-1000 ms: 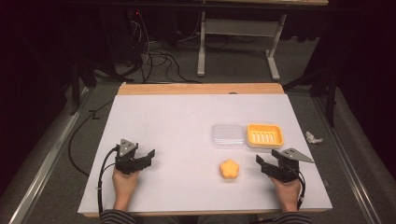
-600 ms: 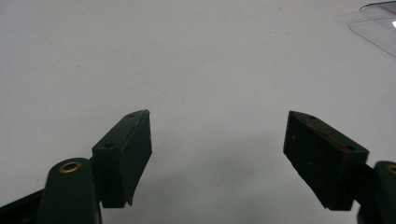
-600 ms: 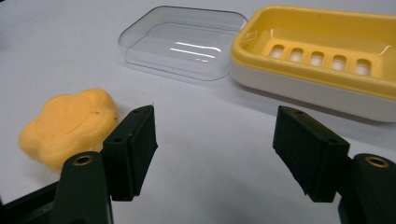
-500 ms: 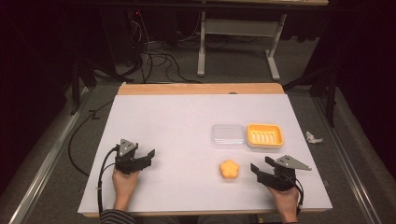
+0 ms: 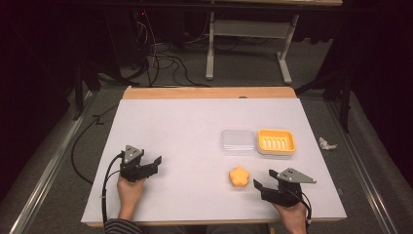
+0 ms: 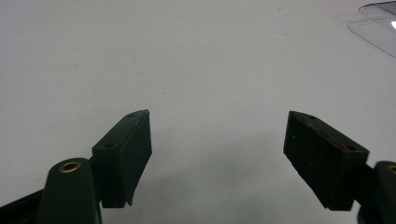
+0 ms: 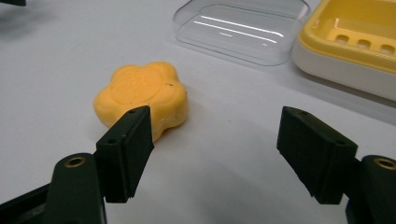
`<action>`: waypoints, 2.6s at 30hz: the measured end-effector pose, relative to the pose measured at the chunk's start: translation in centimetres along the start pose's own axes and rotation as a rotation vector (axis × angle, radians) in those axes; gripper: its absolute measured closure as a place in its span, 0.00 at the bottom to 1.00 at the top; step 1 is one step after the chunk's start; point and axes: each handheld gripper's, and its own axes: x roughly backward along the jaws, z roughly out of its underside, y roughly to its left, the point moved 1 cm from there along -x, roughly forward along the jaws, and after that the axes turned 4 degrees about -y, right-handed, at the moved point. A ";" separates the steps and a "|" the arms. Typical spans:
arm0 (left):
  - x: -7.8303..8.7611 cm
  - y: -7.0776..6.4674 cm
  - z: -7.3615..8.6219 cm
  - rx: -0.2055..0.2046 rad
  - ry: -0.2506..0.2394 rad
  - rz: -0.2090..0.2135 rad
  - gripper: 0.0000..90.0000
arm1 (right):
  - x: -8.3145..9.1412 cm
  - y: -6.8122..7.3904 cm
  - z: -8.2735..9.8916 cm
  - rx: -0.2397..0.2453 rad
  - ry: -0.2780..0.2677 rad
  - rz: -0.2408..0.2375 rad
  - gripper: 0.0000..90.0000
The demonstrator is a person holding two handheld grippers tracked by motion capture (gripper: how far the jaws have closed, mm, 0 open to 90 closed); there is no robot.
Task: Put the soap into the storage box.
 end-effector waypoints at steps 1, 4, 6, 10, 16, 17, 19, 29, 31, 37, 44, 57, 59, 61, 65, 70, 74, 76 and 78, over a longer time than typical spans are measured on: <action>0.0 0.0 0.0 0.001 0.000 0.000 0.27 | -0.1 0.2 -0.1 0.005 0.005 -0.008 0.29; 0.0 0.0 0.0 0.002 0.000 0.001 0.27 | -0.3 0.6 -0.2 0.017 0.012 -0.022 0.29; 0.0 0.0 0.0 0.002 -0.001 0.001 0.26 | -0.7 1.2 -0.3 0.033 0.026 -0.042 0.28; 0.0 0.0 0.0 0.001 -0.002 0.001 0.26 | -1.1 1.6 -0.5 0.049 0.044 -0.057 0.27; 0.0 0.0 0.0 0.000 -0.003 -0.001 0.26 | -2.0 2.4 -0.9 0.094 0.076 -0.076 0.24; 0.0 0.0 0.0 0.001 -0.002 0.000 0.26 | -2.1 2.5 -1.0 0.097 0.082 -0.077 0.23; 0.0 0.0 0.0 -0.002 -0.001 0.000 0.26 | -2.5 2.8 -1.2 0.112 0.094 -0.084 0.21; 0.0 0.0 0.0 0.002 -0.003 -0.002 0.26 | -4.2 3.9 -2.3 0.172 0.140 -0.097 0.20; 0.0 0.0 0.0 0.002 -0.003 -0.002 0.26 | -4.5 4.2 -2.4 0.186 0.156 -0.096 0.20; 0.0 0.0 0.0 0.004 -0.003 0.000 0.26 | -5.7 4.4 -2.6 0.213 0.199 -0.075 0.20; 0.0 0.0 0.0 0.004 -0.002 -0.001 0.26 | -6.6 4.5 -2.4 0.246 0.233 -0.070 0.24; 0.0 0.0 0.0 0.005 -0.003 -0.002 0.26 | -6.5 4.2 -2.5 0.259 0.237 -0.090 0.29; 0.0 0.0 0.0 0.002 -0.002 -0.003 0.26 | -6.5 4.1 -2.6 0.282 0.247 -0.096 0.29; 0.0 0.0 0.0 0.002 -0.002 -0.003 0.26 | -6.5 4.2 -2.6 0.282 0.246 -0.095 0.29; 0.0 0.0 0.0 0.002 -0.002 -0.004 0.26 | -6.3 4.2 -2.6 0.288 0.239 -0.104 0.29; 0.0 0.0 0.0 0.002 -0.002 -0.004 0.26 | -6.0 4.2 -2.7 0.291 0.229 -0.117 0.29; 0.0 0.0 0.0 0.002 -0.002 -0.004 0.26 | -5.8 4.0 -2.8 0.294 0.225 -0.125 0.29; 0.0 0.0 0.0 0.005 -0.003 -0.004 0.26 | -5.7 4.0 -2.9 0.286 0.228 -0.129 0.29; 0.0 0.0 0.0 0.004 -0.002 -0.004 0.26 | -5.5 4.0 -3.0 0.297 0.228 -0.127 0.29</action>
